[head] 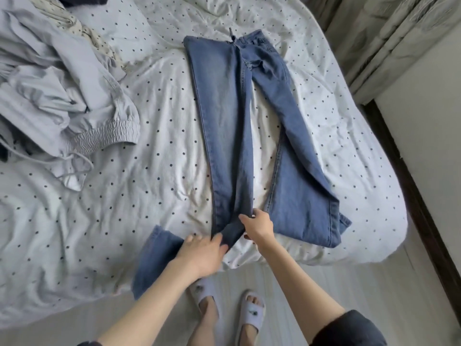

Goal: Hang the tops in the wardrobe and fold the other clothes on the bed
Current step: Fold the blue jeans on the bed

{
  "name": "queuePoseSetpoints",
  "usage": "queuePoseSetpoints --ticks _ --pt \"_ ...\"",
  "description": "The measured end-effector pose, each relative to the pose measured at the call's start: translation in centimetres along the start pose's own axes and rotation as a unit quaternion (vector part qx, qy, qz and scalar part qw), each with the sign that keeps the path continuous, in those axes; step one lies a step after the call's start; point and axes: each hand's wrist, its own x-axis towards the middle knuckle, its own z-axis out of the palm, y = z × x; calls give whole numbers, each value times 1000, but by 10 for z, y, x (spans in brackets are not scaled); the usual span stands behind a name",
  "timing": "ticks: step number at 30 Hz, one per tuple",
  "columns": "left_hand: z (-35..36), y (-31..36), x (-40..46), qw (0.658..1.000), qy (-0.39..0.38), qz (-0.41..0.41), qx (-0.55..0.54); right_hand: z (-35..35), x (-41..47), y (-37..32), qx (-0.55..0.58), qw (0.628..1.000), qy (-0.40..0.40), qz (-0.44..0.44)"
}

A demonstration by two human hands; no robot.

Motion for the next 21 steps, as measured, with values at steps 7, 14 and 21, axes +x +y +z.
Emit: queuePoseSetpoints --ticks 7,14,21 --pt "39 51 -16 986 21 41 -157 -37 -14 54 -145 987 46 -57" --pt "45 -1 26 850 242 -139 -447 -22 -8 46 -215 946 89 -226" --pt "42 6 77 762 332 -189 -522 -2 26 31 -285 927 127 -207"
